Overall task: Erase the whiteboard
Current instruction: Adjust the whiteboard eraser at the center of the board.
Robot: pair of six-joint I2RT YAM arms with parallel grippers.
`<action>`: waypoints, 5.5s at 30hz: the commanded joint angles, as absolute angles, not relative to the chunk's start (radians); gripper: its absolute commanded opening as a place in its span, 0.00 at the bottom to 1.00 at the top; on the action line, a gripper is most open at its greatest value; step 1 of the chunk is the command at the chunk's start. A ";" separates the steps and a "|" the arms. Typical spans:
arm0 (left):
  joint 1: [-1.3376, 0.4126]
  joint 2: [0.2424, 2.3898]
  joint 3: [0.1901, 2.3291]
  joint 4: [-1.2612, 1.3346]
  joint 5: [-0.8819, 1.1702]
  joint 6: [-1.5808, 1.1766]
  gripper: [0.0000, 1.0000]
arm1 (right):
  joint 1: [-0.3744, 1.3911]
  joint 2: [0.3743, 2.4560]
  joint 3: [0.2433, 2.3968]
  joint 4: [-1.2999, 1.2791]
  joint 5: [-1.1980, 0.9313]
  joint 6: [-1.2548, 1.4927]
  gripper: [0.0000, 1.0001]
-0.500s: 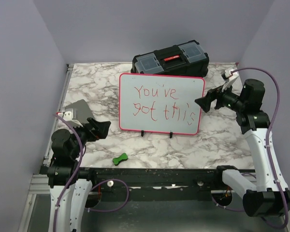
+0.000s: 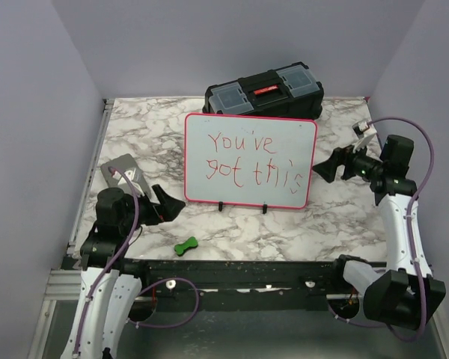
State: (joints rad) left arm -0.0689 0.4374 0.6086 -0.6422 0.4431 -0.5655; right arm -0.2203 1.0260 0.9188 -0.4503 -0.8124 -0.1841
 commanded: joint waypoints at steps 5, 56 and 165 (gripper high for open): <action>-0.273 0.530 0.706 -0.779 0.259 -0.557 0.99 | -0.257 1.056 0.860 -0.400 -0.939 -0.189 0.98; -0.987 1.311 0.744 -0.805 -0.298 -0.927 0.61 | -0.267 1.019 0.820 -0.402 -0.937 -0.164 1.00; -0.879 1.430 0.776 -0.617 -0.346 -0.938 0.30 | -0.280 0.997 0.817 -0.405 -0.985 -0.165 1.00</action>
